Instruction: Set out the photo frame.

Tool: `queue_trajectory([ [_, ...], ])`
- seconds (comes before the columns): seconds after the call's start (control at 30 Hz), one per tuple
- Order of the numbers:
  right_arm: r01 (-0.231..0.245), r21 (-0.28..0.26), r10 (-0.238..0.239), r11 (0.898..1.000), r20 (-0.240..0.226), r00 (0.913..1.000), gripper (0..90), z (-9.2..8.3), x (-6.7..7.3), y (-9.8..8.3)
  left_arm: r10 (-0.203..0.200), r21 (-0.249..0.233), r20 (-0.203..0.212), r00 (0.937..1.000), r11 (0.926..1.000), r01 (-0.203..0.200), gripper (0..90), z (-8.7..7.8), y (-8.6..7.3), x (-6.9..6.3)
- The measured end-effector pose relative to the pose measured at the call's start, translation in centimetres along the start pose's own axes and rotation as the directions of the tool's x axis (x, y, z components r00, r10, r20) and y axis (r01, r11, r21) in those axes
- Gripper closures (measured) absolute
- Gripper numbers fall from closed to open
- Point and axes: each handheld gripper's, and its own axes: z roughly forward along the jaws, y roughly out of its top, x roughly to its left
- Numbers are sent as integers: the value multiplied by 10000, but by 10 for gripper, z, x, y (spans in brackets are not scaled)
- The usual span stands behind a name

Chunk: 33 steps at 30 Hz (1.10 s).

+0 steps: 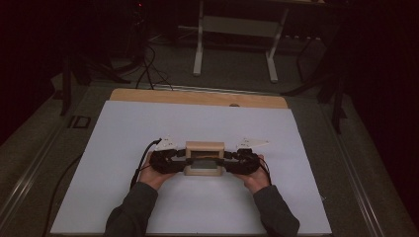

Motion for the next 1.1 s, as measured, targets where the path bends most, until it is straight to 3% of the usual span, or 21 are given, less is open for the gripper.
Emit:
queue_trajectory([
  [0.27,69,33,-69,10000,40,10000,544,1,0,1,-158,57,-98,9998,9999,159,535,1,1,-1],
  [0.53,87,72,-87,9999,102,9999,474,-1,-1,0,-138,175,-266,9996,9997,143,454,4,1,-4],
  [1.1,179,154,-181,9997,148,9997,415,-8,-2,1,-543,-54,-428,9976,9985,541,422,-15,-1,-5],
])
